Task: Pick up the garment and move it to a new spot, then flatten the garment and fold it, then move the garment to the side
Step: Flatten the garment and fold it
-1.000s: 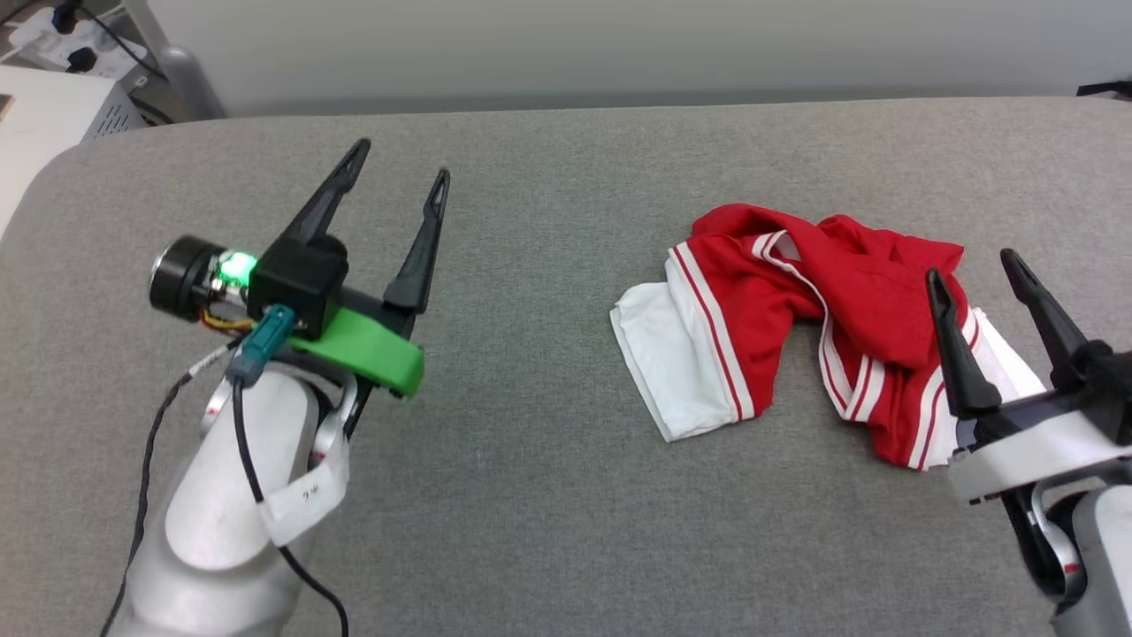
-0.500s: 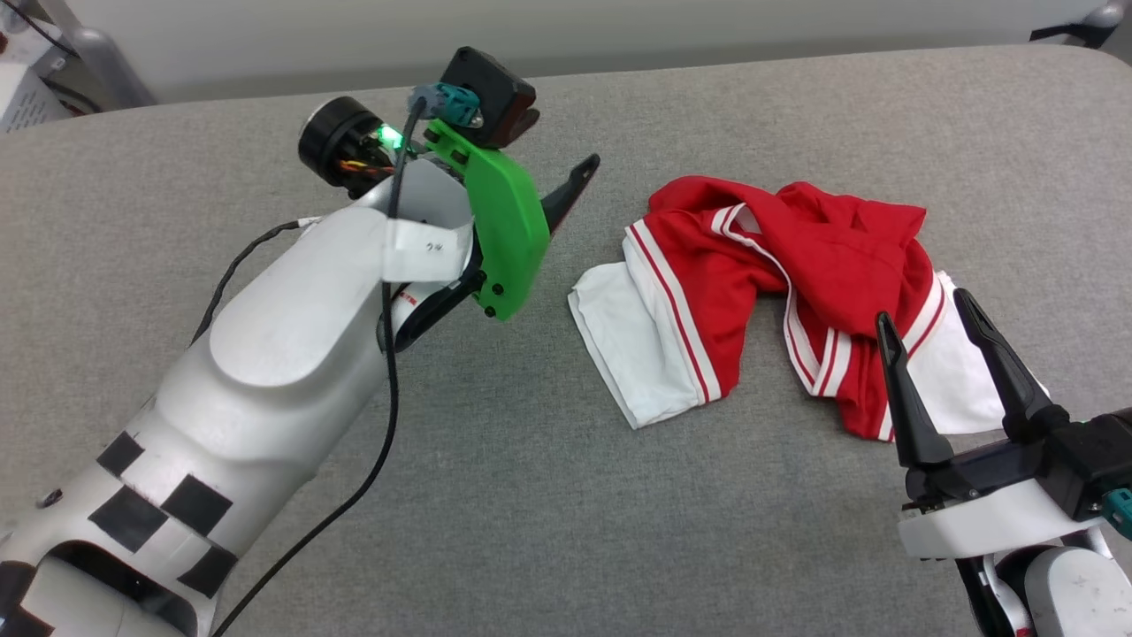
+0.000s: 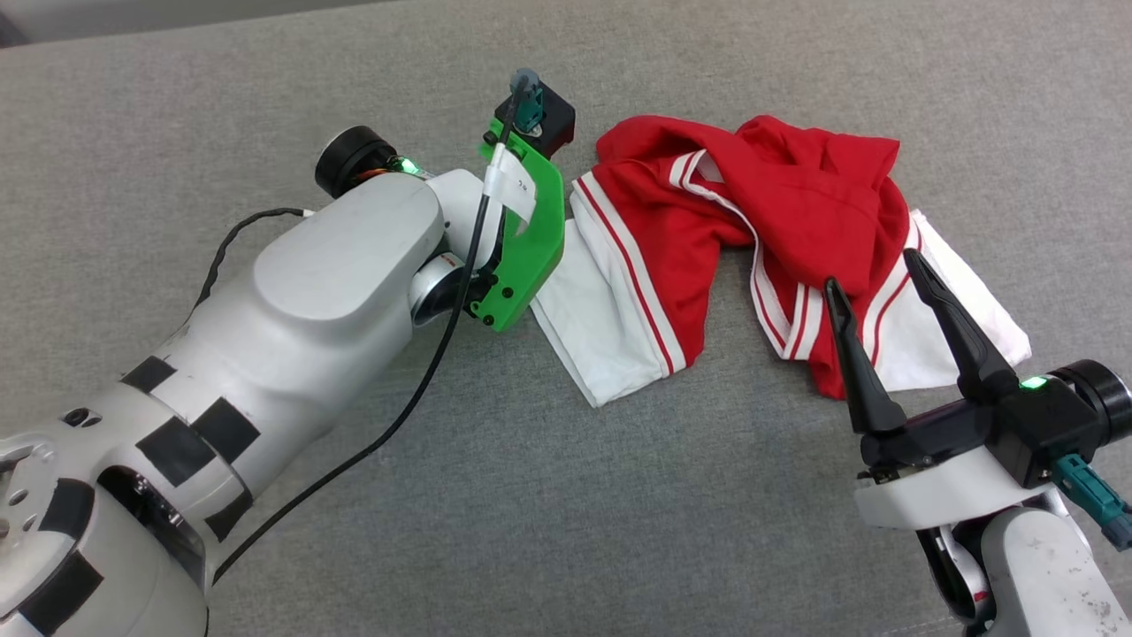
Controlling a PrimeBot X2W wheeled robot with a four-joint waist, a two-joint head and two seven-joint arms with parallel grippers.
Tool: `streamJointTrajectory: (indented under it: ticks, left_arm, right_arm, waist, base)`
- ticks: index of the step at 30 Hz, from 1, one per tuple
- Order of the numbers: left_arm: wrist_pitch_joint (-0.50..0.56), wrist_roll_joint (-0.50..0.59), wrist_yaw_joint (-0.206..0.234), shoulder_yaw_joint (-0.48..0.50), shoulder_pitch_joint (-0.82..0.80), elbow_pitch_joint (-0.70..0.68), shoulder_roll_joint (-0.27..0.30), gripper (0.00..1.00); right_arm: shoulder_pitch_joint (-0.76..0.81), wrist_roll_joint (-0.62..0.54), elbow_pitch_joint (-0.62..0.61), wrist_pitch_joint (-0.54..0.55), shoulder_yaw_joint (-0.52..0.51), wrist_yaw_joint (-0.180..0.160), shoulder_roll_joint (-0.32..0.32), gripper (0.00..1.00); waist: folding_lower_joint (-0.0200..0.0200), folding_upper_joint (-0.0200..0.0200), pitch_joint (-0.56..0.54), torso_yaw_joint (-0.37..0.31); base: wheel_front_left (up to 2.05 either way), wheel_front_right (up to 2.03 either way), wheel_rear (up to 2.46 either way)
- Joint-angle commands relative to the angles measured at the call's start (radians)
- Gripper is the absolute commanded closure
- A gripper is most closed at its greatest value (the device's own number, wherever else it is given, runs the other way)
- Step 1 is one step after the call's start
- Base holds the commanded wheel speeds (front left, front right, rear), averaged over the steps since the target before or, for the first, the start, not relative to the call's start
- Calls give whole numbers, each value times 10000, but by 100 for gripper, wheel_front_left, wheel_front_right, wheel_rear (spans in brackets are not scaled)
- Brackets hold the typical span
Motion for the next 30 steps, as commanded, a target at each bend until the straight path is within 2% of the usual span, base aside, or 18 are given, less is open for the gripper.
streamJointTrajectory:
  ticks: [1, 5, 10, 11, 12, 17, 21, 24, 30]
  left_arm:
    - [49, -71, -26, -111, -202, 146, -95, 0]
    - [323, 41, -26, -426, -172, 395, -199, 0]
    - [726, 314, -26, -539, 204, 266, -20, 0]
    - [754, 377, -26, -543, 263, 207, 9, 30]
    - [734, 469, -26, -546, 328, 107, 41, 100]
    - [82, 596, -26, -550, 332, -321, 176, 100]
    - [-1159, 331, -26, -551, 292, -909, 548, 100]
    - [-1987, 261, -27, -551, 356, -1297, 1053, 100]
    - [-3071, -283, -27, -534, 1039, -1983, 2617, 100]
  right_arm:
    - [-210, -52, 59, -47, 43, -7, 33, 0]
    - [-389, -75, 182, -47, 73, -7, 83, 0]
    - [-492, -116, 285, -47, 67, -7, 125, 0]
    - [-496, -122, 296, -47, 43, -7, 129, 0]
    - [-504, -128, 308, -47, 16, -7, 137, 0]
    - [-481, -164, 330, -47, -62, -7, 155, 0]
    - [-246, -191, 401, -47, -234, -7, 125, 0]
    - [-5, -216, 421, -47, -367, -7, 149, 0]
    - [499, -232, 521, -47, -694, -7, 142, 0]
  waist:
    - [0, -1, 450, -354]
    - [0, -1, 675, -490]
    - [0, -1, 745, -575]
    - [0, -1, 741, -565]
    - [0, -1, 730, -551]
    - [0, -1, 486, -362]
    - [0, -1, 80, -99]
    - [0, -1, -206, 83]
    - [0, -1, -796, 579]
  base:
    - [0, 0, 0]
    - [0, 0, 0]
    - [0, 0, 0]
    - [0, 0, 0]
    - [0, 0, 0]
    - [0, 0, 0]
    - [0, 0, 0]
    - [0, 0, 0]
    - [0, 0, 0]
